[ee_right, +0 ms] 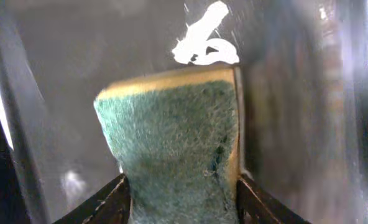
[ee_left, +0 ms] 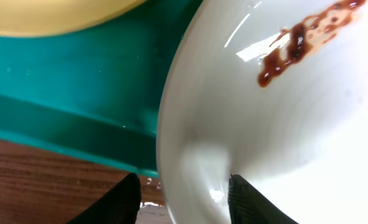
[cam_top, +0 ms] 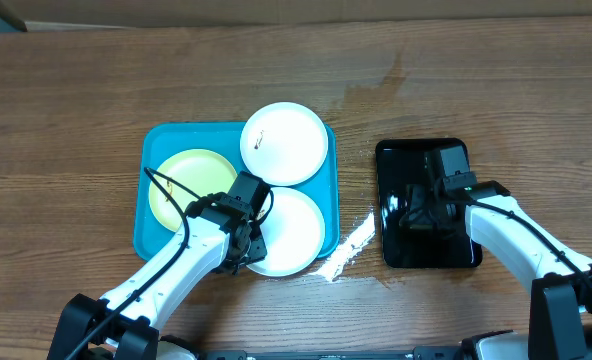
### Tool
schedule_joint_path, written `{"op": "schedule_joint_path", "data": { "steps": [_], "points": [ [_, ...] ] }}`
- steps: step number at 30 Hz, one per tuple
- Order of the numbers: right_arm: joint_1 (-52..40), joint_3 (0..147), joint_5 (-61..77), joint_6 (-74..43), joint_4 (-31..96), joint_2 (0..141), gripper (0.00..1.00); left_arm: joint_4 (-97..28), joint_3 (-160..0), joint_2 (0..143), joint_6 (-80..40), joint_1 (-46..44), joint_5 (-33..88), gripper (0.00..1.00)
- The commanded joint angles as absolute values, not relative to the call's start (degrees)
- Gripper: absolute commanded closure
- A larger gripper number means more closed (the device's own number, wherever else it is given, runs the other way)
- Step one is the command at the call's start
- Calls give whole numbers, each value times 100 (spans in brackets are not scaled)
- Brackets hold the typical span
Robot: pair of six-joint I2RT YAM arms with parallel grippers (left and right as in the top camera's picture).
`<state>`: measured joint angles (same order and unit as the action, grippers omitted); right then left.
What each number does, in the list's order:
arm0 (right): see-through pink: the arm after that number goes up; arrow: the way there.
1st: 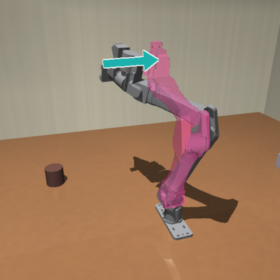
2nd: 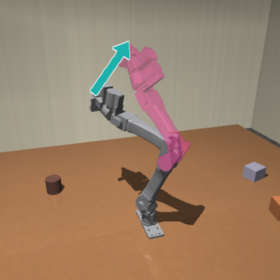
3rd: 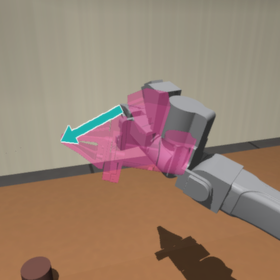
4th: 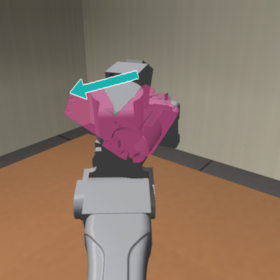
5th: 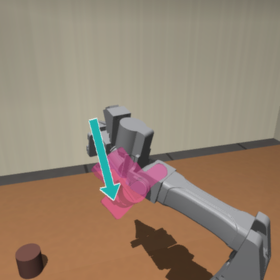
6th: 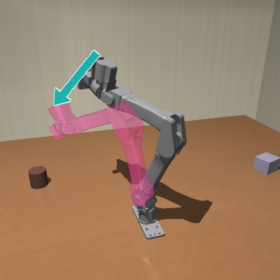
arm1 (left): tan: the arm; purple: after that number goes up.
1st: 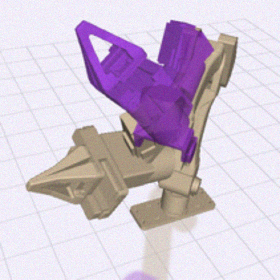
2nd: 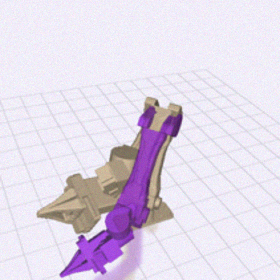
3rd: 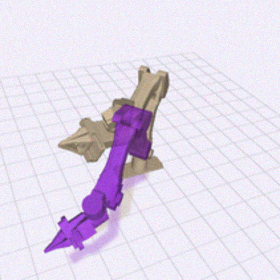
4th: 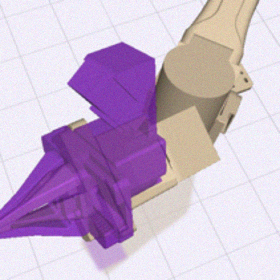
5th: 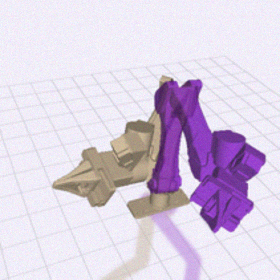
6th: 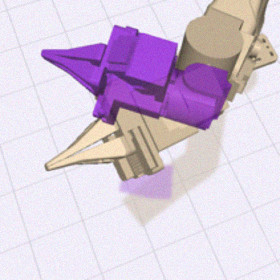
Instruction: Clean dirty plates on tray and stack at the side
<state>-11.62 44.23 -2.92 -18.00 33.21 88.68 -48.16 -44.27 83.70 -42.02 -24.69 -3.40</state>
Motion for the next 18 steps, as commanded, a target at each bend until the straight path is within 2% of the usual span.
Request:
{"op": "schedule_joint_path", "data": {
  "steps": [1,4,6,10,15,18],
  "points": [
    [-1155,4346,-246,-1785,3492,8912,44,-4768,-4388,8361,-3977,-2449,-290,50],
    [-1155,4346,-248,-1782,3489,8912,48,-4709,-4388,8361,-3977,-2449,-290,50],
    [-1155,4348,-246,-1796,3387,8912,64,-4685,-4388,8361,-3977,-2449,-290,50],
    [-1155,4477,-246,-1806,3406,8912,83,-4687,-4388,8361,-3592,-2449,-290,55],
    [-1155,4853,-246,-1804,3850,8910,90,-4689,-4397,8359,-3476,-2449,-285,66],
    [-1155,5002,-246,-1802,4062,8910,92,-4687,-4405,8359,-3468,-2449,-272,69]
  ]
}}
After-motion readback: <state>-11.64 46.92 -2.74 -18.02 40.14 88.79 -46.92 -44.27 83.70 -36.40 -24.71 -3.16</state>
